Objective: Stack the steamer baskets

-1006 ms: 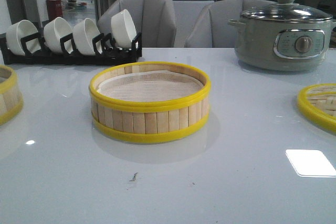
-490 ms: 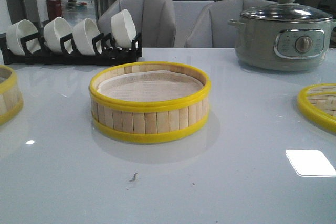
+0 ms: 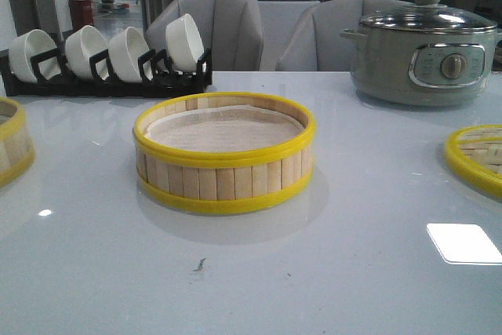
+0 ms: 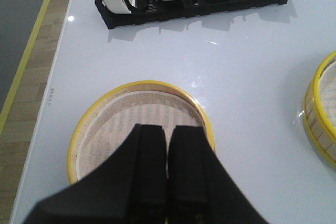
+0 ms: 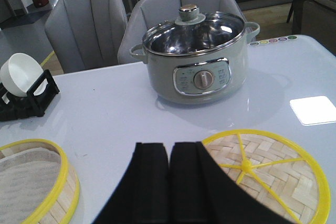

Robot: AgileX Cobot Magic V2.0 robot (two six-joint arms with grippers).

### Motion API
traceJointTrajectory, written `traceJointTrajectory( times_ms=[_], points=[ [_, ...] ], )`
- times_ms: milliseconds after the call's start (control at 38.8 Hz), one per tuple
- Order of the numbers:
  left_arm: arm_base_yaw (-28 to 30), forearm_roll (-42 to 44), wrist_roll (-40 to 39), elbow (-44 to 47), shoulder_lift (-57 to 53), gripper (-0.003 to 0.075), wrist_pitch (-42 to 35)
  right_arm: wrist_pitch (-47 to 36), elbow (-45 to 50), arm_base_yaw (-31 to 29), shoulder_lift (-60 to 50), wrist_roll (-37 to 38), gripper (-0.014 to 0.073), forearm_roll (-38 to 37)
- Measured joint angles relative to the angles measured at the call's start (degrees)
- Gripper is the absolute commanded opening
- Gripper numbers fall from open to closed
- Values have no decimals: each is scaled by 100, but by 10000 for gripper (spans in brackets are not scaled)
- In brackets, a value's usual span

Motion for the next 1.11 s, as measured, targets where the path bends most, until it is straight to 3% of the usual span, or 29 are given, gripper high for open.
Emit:
traceJointTrajectory(
  times_ms=[129, 284, 593, 670, 748, 799, 1006, 1109],
  points=[
    [0, -13, 0, 0, 0, 85, -8, 154, -60, 0, 0, 0, 64, 0],
    [0, -26, 0, 0, 0, 85, -8, 1106, -396, 0, 242, 0, 55, 0],
    [0, -238, 0, 0, 0, 85, 152, 1409, -481, 0, 989, 0, 66, 0],
    [0, -271, 0, 0, 0, 85, 203, 1433, -481, 0, 1018, 0, 175, -27],
    [0, -341, 0, 0, 0, 85, 226, 1433, -481, 0, 1018, -12, 363, -192],
    [0, -387, 0, 0, 0, 85, 251, 1433, -481, 0, 1018, -12, 428, -275],
    [0, -477, 0, 0, 0, 101, 381, 1526, -481, 0, 1018, -12, 422, -411],
    [0, -530, 0, 0, 0, 202, 380, 1549, -481, 0, 1018, -12, 422, -411]
  ],
)
